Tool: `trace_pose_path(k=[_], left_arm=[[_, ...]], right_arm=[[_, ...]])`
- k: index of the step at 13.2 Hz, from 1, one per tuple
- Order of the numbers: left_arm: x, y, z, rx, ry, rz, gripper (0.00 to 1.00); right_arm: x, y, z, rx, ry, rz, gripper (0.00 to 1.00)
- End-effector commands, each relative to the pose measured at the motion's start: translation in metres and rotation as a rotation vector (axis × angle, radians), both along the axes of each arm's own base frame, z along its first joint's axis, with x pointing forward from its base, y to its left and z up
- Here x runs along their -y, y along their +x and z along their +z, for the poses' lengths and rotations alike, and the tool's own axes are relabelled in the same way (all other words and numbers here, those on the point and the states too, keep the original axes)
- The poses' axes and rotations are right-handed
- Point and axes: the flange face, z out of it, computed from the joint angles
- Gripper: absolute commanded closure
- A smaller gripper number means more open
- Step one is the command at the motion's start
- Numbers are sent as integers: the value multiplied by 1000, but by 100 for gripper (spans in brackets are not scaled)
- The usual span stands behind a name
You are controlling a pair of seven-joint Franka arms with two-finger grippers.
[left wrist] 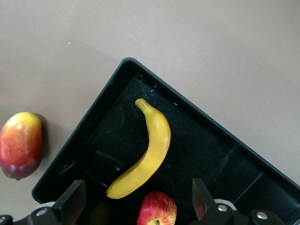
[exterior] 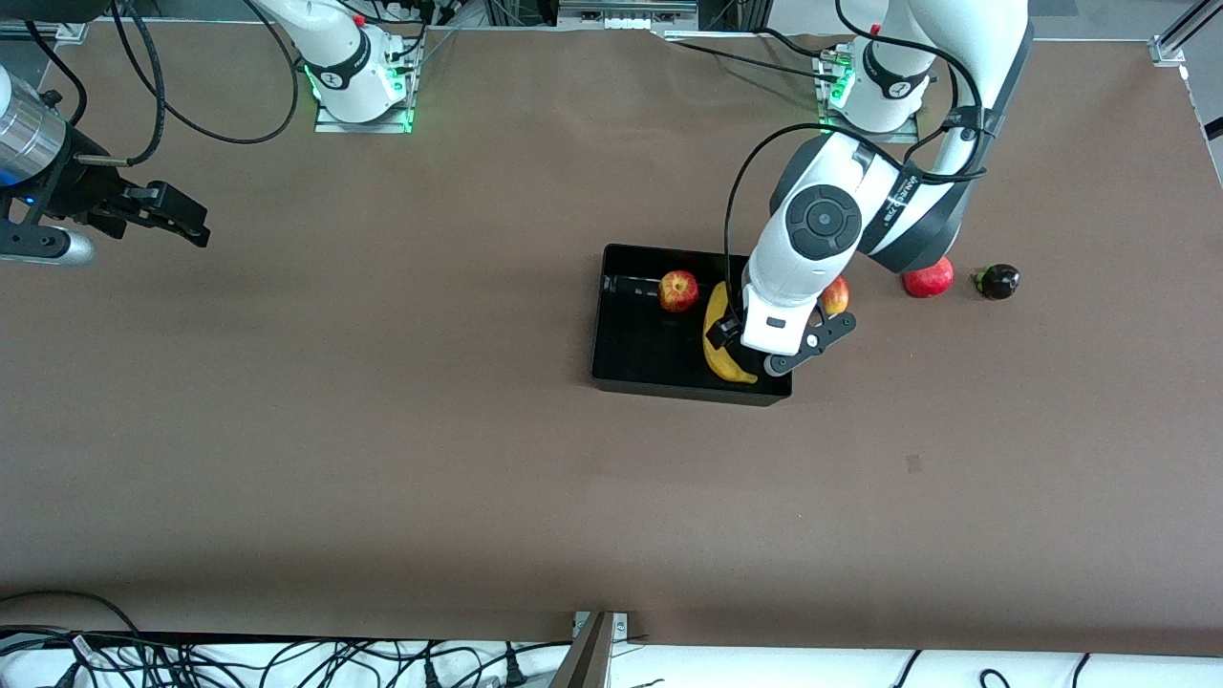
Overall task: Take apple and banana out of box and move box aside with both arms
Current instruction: 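Reach the left gripper down into the black box toward the red apple, then close the left gripper on the red apple and lift it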
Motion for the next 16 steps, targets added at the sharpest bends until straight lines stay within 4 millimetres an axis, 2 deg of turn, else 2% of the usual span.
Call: trace_pose_path(k=[1,3,6,8,9,11,16], left_arm=[[10,-4,-8,22,15,5,0],[27,-13,-26,18,27,-43,0],[59,-35,-65,4,34,-133,0],[69,-53,-86,4,12,-161,0],[71,-63,-100,-6,10,-173,0],[74,-78,-113,-28,13,-199,0],[75,-89,-135,-20,-9,-203,0]], right_arm=[[-1,0,5,1,-9,2,0],[-1,0,5,1,-9,2,0],[-1,0,5,1,-9,2,0],[-2,0,5,2,-9,5,0],[-2,0,5,2,-9,5,0],[-2,0,6,4,-9,4,0],[-2,0,6,4,-9,4,0]])
